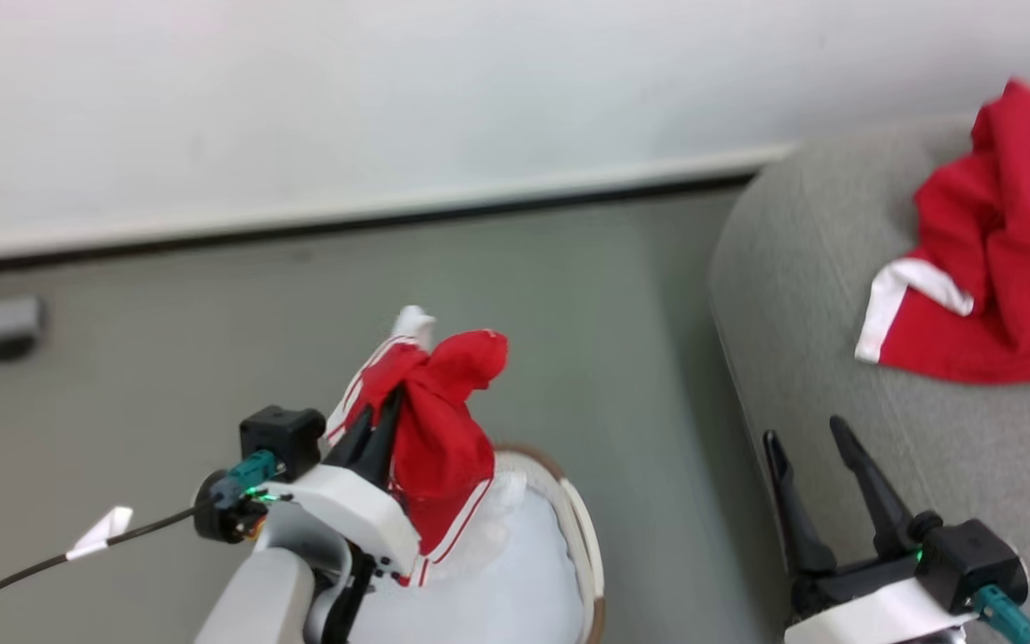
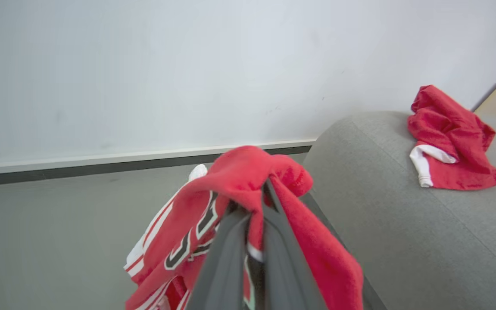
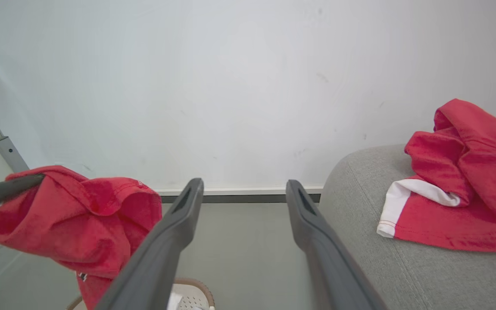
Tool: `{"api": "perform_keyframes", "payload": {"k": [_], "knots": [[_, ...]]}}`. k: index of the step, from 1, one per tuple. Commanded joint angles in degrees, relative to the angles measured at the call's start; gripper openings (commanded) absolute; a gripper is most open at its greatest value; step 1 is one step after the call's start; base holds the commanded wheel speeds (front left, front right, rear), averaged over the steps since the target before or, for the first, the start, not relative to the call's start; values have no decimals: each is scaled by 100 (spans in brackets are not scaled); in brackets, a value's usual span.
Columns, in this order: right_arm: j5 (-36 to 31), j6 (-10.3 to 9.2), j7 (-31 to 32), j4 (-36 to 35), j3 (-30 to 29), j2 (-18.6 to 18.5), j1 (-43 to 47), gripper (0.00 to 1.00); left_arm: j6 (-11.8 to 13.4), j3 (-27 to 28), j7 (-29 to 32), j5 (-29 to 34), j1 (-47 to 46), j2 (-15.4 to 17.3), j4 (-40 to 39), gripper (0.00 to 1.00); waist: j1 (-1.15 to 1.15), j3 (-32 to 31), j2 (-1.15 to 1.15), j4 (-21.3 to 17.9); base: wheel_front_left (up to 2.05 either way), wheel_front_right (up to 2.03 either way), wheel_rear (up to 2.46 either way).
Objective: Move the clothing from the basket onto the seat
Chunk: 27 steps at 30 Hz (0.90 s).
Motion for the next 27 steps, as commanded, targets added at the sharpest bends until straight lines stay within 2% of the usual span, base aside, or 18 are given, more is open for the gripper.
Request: {"api": "perform_keyframes", "payload": {"k": [1, 9, 13, 22, 27], "knots": [[-60, -12, 4, 20, 22, -16, 107, 100, 3, -20, 126, -77, 159, -10, -282, 0, 1, -457, 0, 169, 0, 0, 0], [-176, -12, 4, 70, 155, -14, 385, 100, 195, -14, 1022, -260, 726, 126, -2112, 0, 1, -1031, 0, 174, 0, 0, 0], [-505, -12, 4, -46, 302, -14, 417, 100, 292, 6, 1380, -331, 826, 182, -2799, 0, 1, -1130, 0, 177, 0, 0, 0], [-845, -12, 4, -309, 1242, -17, 301, 100, 409, -117, 1780, -386, 803, 147, -3537, 0, 1, -1236, 0, 229, 0, 0, 0], [-1010, -12, 4, -132, 1972, -17, -124, 100, 446, -238, 1846, -387, 823, 109, -3696, 0, 1, -1207, 0, 203, 0, 0, 0]]}}
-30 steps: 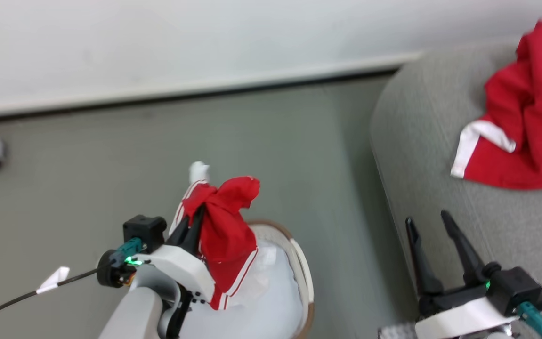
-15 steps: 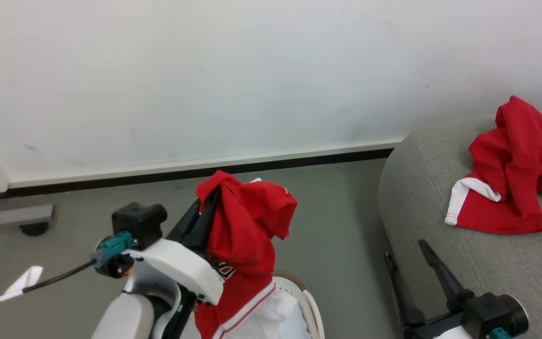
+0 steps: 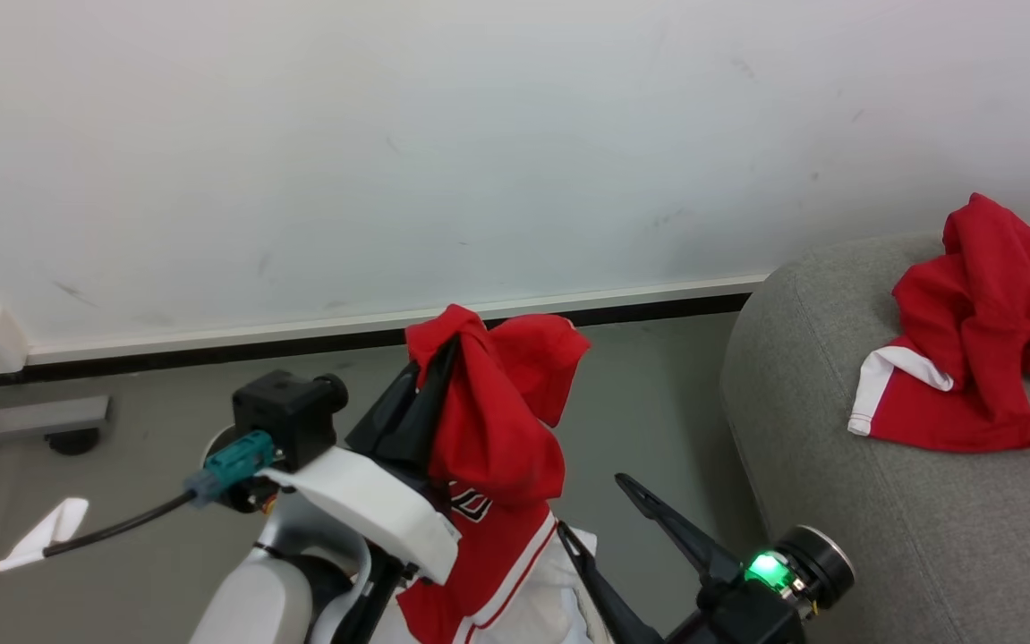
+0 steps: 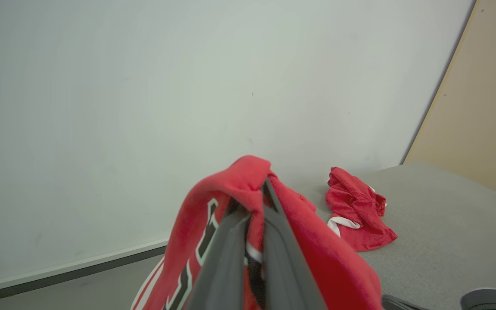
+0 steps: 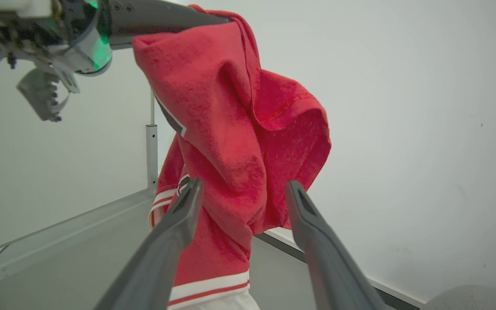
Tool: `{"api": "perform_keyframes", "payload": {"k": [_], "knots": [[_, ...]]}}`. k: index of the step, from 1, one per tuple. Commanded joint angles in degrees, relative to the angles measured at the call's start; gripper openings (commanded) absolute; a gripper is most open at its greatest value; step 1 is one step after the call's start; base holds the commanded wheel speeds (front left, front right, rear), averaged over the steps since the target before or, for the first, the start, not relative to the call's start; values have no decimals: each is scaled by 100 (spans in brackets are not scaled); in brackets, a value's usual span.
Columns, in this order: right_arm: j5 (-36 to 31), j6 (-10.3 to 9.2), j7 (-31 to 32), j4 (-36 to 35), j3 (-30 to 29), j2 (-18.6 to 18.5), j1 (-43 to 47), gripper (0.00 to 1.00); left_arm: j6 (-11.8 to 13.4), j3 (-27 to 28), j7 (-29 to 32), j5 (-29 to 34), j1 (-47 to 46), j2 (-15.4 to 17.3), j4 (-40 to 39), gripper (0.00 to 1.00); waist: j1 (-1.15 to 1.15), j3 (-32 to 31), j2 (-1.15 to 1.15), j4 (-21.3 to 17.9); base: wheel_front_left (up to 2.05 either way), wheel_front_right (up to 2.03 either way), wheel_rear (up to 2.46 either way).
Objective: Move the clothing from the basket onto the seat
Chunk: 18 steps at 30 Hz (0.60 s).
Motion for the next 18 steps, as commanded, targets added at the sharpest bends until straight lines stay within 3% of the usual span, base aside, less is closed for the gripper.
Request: {"api": "perform_keyframes", "payload": {"k": [1, 10, 16, 17, 18], "knots": [[-39, -13, 4, 92, 154, -21, -211, 100, 7, -38, 21, -32, 36, -22, -45, 0, 1, 7, 0, -10, 0, 0, 0], [-144, -12, 4, 802, 830, -16, -1284, 100, 45, -360, -55, -109, -27, -135, -37, 0, 1, 19, 0, -21, 0, 0, 0], [-77, -12, 5, 1175, 769, -19, -1632, 100, 79, -733, -79, -185, -83, -208, 55, 0, 1, -44, 0, 133, 0, 0, 0], [-41, -12, 4, 1188, 741, -18, -1669, 30, 91, -773, -91, -191, -89, -216, 71, 0, 1, -51, 0, 160, 0, 0, 0], [82, -12, 5, 1191, 722, -15, -1663, 0, 96, -818, -102, -209, -88, -223, 98, 0, 1, -61, 0, 195, 0, 0, 0]]}}
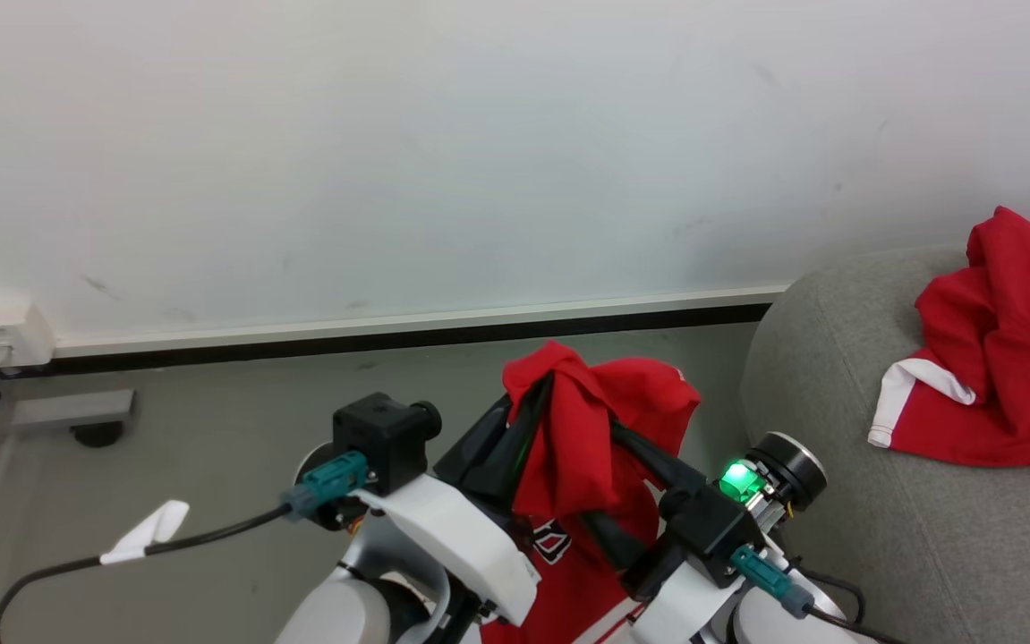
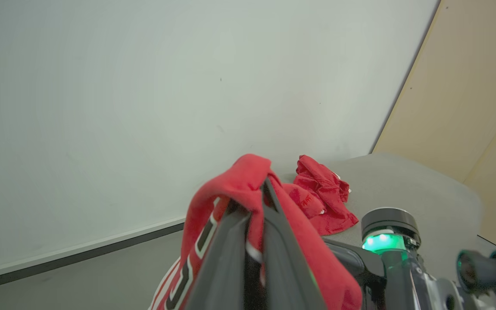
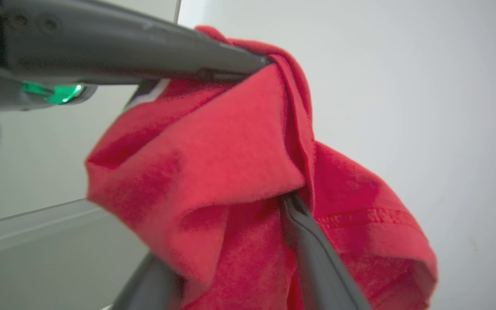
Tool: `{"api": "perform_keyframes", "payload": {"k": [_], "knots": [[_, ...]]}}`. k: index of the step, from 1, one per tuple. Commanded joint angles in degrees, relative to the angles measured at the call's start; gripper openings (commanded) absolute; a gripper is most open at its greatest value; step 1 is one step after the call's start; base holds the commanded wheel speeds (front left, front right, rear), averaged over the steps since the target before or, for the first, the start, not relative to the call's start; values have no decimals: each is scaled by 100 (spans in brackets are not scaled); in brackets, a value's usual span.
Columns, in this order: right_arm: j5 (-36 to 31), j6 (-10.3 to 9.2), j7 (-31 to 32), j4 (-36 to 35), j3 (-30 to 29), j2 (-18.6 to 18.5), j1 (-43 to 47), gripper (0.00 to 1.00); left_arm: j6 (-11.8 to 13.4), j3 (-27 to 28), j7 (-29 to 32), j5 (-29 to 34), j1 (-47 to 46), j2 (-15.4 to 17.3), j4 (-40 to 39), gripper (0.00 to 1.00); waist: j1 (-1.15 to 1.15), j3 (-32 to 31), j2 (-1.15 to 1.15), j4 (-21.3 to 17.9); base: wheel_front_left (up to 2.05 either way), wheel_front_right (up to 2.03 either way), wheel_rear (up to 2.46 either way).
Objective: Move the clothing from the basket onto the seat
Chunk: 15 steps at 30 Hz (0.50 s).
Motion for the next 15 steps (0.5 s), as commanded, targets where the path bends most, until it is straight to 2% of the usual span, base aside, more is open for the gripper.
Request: {"api": "perform_keyframes", "payload": {"k": [1, 6, 9, 10, 11, 15], "knots": [[203, -12, 5, 9, -45, -13, -45, 0, 28, -37, -50, -32, -47, -7, 37, 0, 0, -27, 0, 74, 0, 0, 0], [316, -13, 4, -56, -267, -15, -80, 0, 117, -19, -165, 23, 46, 34, 127, 0, 0, -41, 0, 136, 0, 0, 0], [375, -13, 4, -81, -408, -14, -39, 0, 126, -5, -248, 67, 124, 84, 159, 46, 0, -47, 0, 160, 0, 0, 0], [394, -13, 4, -103, -464, -15, -35, 0, 117, -13, -272, 73, 159, 98, 170, 85, 0, -51, 0, 166, 0, 0, 0], [418, -13, 4, -118, -509, -14, -25, 0, 111, -19, -309, 90, 185, 120, 175, 100, 0, -53, 0, 171, 0, 0, 0], [506, -13, 4, -167, -712, -13, 6, 0, 122, -56, -565, 230, 328, 275, 177, 100, 0, -59, 0, 186, 0, 0, 0]]}}
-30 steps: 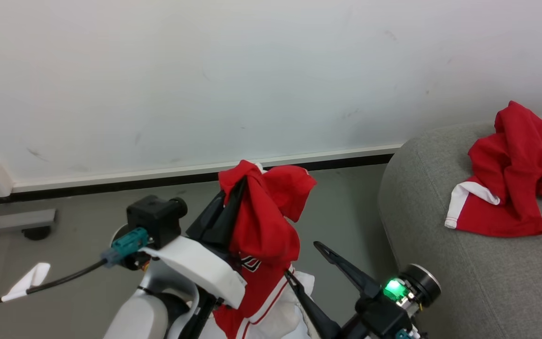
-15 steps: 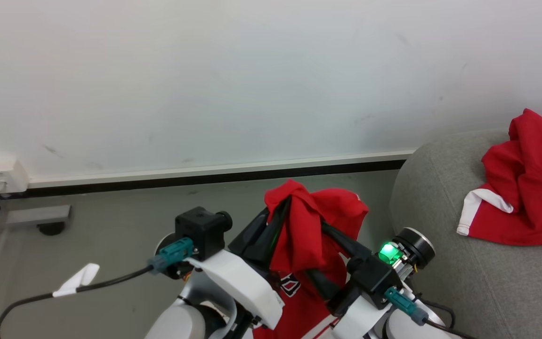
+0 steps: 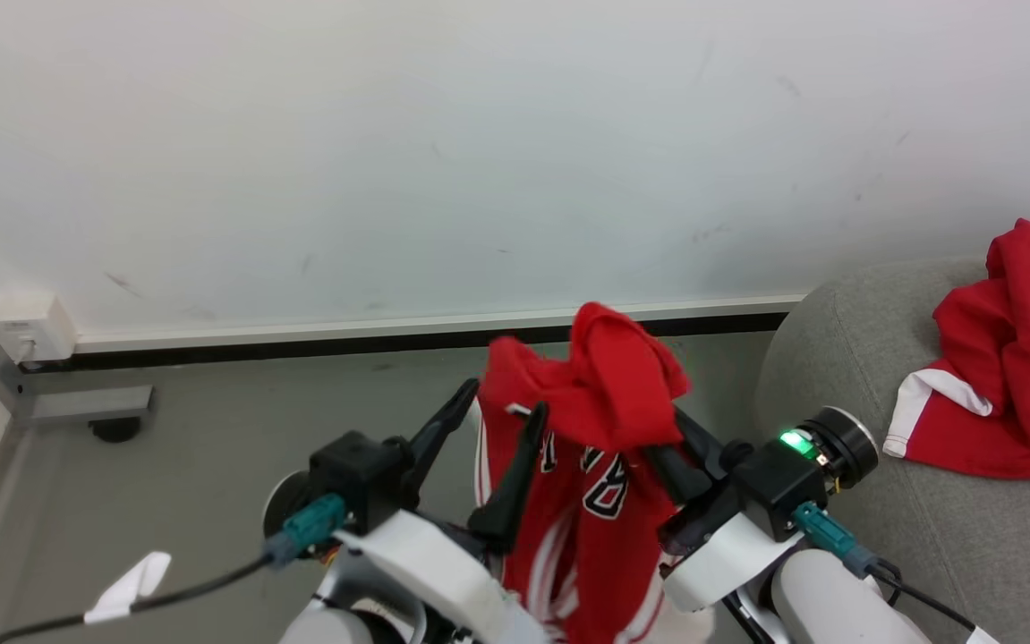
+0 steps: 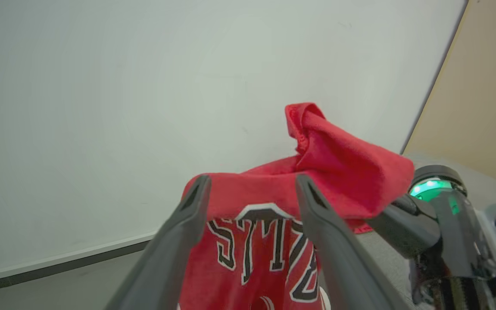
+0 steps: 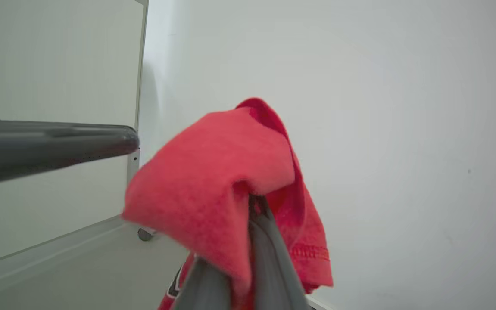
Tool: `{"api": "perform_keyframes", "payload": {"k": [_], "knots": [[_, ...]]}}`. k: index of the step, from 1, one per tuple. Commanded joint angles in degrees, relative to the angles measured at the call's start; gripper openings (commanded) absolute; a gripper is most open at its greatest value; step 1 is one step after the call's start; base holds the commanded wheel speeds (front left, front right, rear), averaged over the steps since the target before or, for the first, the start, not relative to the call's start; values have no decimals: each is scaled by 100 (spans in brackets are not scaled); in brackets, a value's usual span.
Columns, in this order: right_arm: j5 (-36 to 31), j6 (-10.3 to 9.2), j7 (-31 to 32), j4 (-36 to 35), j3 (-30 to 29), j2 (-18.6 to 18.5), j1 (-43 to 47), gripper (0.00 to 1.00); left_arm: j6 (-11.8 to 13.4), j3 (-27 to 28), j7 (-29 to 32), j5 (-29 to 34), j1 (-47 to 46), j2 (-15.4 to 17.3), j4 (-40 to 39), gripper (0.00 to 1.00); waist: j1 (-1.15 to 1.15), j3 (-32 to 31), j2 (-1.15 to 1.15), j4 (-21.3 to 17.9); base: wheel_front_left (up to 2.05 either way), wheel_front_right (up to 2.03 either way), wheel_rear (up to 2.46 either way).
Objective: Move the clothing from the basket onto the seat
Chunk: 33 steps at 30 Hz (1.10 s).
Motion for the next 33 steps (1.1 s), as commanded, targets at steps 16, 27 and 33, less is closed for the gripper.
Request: {"api": "perform_keyframes", "payload": {"k": [16, 27, 33], "knots": [[97, -13, 2, -75, -599, -15, 77, 0, -167, -184, -1368, 378, 812, 510, 737, 100, 0, 95, 0, -136, 0, 0, 0], [-6, -13, 2, -133, -881, -15, 26, 0, -206, -277, -1644, 288, 699, 372, 1082, 100, 0, 237, 0, -628, 0, 0, 0], [-70, -13, 2, -242, -924, -15, 16, 0, -214, -357, -1643, 274, 689, 353, 1052, 100, 0, 350, 0, -1181, 0, 0, 0]]}}
